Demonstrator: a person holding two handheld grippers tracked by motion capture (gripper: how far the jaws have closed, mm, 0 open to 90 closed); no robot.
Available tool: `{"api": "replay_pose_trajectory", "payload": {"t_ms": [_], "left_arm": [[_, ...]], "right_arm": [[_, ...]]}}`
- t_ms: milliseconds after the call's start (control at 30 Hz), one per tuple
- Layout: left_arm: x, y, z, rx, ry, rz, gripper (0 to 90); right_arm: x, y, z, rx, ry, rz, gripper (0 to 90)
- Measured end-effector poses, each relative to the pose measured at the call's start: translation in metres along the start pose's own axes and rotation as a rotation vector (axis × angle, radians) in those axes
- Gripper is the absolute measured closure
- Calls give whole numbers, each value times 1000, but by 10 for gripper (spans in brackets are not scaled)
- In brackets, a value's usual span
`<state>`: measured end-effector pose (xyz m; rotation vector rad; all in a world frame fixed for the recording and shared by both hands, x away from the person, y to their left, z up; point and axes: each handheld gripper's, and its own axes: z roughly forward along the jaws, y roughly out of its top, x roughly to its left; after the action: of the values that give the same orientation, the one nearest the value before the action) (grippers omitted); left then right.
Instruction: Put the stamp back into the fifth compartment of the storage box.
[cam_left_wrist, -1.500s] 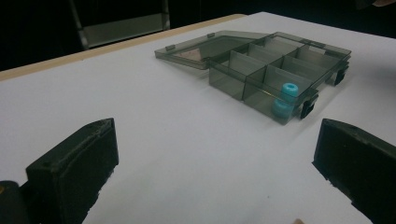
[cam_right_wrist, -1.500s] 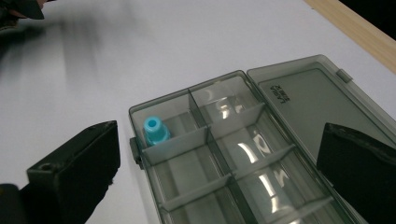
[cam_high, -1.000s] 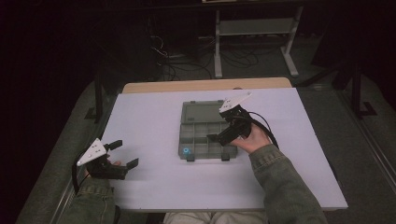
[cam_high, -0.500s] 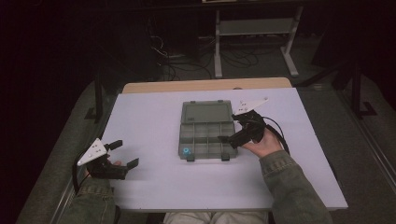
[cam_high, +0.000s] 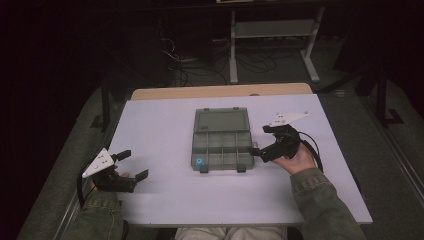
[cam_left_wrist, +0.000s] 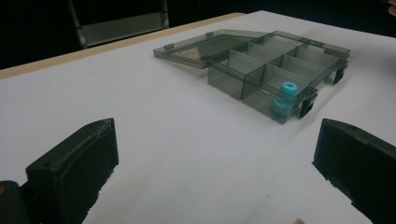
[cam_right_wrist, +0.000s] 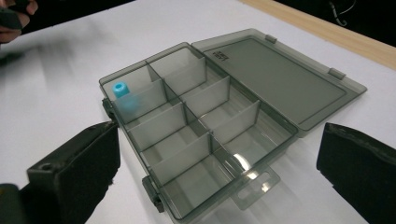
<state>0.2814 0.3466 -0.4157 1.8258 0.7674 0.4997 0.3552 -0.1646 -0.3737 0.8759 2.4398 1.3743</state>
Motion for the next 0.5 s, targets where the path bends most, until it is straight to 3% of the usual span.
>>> {"api": "replay_pose_trajectory", "payload": {"t_ms": [267, 500], "left_arm": [[0, 0, 0, -2, 3, 1, 0], [0, 0, 0, -2, 4, 2, 0]], "right_arm": [[1, -11, -10, -55, -22, 12, 0], [-1, -24, -16, -68, -34, 27, 0]]}}
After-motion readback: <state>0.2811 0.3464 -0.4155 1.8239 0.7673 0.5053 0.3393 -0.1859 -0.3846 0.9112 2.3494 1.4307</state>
